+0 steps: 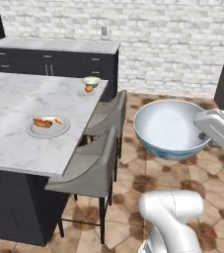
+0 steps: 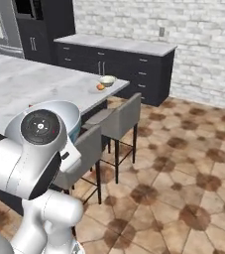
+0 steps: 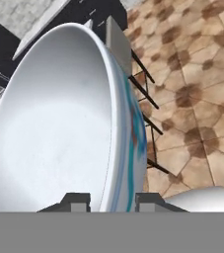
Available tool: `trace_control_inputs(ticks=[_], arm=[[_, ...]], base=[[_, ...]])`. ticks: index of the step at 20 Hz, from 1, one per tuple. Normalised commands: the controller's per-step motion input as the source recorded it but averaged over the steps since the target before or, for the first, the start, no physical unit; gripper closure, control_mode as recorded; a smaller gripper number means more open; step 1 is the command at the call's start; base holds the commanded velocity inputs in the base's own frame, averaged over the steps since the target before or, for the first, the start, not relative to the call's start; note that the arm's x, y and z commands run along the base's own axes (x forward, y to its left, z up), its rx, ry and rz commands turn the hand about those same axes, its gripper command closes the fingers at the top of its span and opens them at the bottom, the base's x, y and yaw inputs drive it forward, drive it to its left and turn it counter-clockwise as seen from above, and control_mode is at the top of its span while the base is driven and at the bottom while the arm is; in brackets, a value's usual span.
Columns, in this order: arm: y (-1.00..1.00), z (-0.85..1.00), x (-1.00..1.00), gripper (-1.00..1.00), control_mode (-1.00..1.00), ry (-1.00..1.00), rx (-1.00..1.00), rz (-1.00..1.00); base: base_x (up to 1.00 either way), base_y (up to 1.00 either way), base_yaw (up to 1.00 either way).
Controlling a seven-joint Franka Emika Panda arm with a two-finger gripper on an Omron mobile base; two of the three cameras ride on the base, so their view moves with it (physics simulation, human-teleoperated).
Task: Take the smaller bowl and place it next to the appetizer plate on the dining counter , and place the larger bowl next to the plate with cooked food.
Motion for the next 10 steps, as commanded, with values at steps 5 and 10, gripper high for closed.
trace_control_inputs(ticks=[5, 10], arm=[[0.0, 0.0, 0.0, 1.0, 1.0, 0.0, 0.0, 0.0], [0.0, 0.0, 0.0, 1.0, 1.0, 0.0, 0.0, 0.0]], base=[[0.53, -1.0, 0.51], [0.52, -1.0, 0.54]])
